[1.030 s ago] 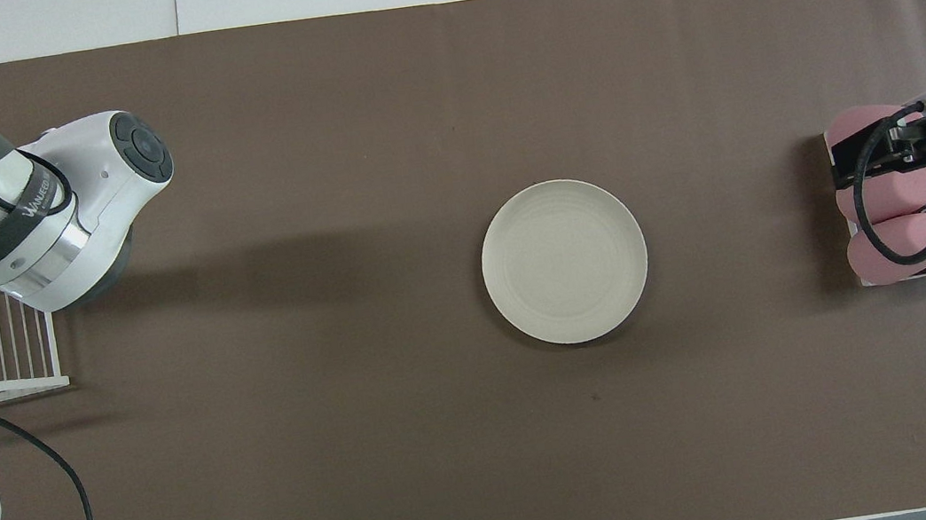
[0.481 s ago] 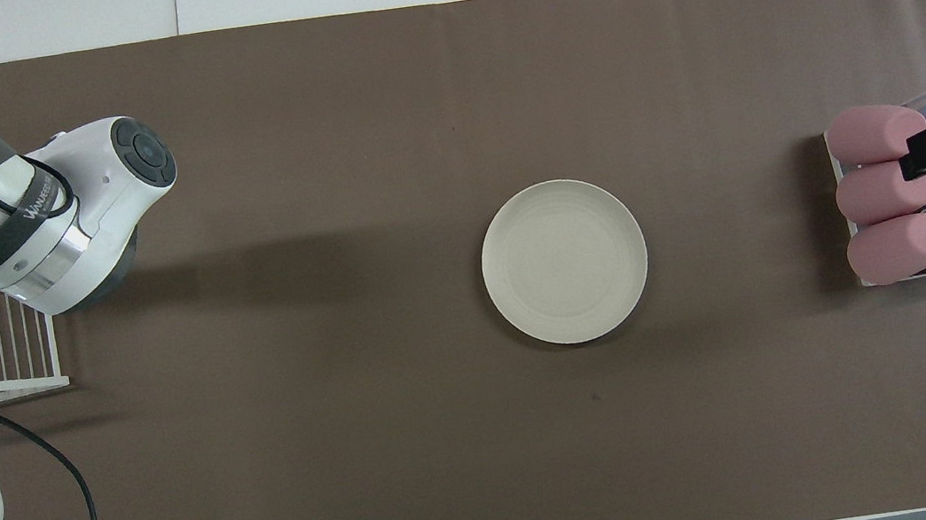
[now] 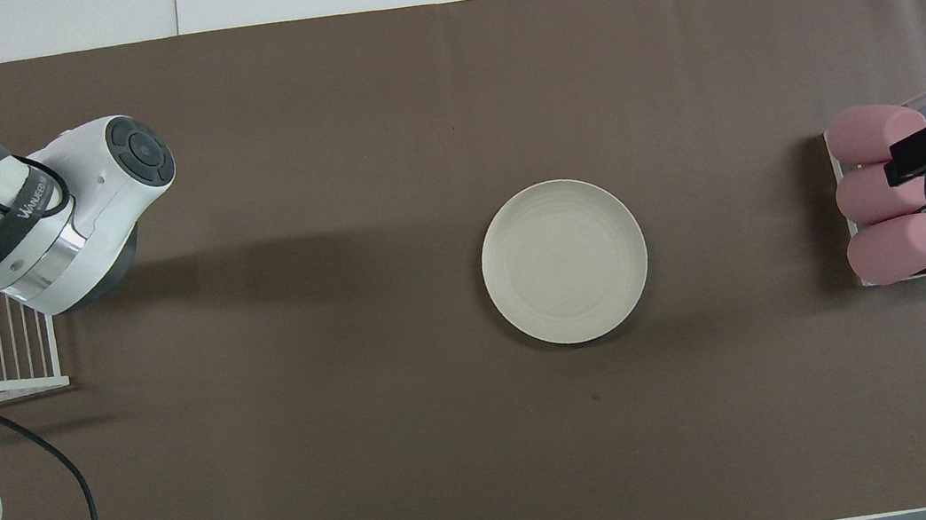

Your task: Wipe plate with sponge

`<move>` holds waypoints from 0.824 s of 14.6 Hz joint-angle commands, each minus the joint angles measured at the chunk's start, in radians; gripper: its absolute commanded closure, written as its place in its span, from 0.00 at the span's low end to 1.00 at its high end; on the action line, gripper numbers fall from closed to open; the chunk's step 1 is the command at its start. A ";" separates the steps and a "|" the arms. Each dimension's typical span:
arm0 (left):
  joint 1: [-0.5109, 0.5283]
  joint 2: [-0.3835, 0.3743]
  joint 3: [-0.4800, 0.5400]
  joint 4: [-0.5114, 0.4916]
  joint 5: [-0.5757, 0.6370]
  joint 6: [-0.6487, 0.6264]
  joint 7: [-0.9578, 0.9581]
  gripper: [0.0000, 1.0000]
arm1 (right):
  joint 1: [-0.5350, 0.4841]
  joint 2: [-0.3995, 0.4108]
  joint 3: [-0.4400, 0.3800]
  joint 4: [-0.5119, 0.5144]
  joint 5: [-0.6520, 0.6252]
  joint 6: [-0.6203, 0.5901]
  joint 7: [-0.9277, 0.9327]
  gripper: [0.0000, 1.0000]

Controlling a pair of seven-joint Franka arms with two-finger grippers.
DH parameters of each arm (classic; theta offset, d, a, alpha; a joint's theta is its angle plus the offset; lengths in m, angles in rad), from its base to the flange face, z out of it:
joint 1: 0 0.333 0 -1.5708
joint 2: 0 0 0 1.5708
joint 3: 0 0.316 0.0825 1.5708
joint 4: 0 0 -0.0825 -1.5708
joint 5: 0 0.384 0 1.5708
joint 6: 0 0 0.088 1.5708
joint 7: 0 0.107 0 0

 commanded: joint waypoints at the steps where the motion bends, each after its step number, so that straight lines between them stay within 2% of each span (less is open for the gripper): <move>1: 0.009 -0.009 -0.002 -0.009 -0.010 0.027 -0.014 0.26 | -0.007 -0.037 0.002 -0.067 0.005 0.042 -0.008 0.00; 2: 0.011 -0.009 -0.002 -0.005 -0.010 0.031 -0.014 0.05 | -0.009 -0.043 0.002 -0.082 0.005 0.057 -0.010 0.00; 3: 0.019 -0.012 -0.004 -0.004 -0.012 0.039 -0.014 0.00 | -0.010 -0.041 0.001 -0.078 0.005 0.065 -0.010 0.00; 7: 0.028 -0.035 -0.002 0.069 -0.171 0.057 0.003 0.00 | -0.017 -0.040 0.002 -0.073 0.008 0.088 -0.005 0.00; 12: 0.051 -0.136 0.005 0.162 -0.516 0.047 0.089 0.00 | -0.014 -0.040 0.007 -0.073 0.008 0.082 -0.005 0.00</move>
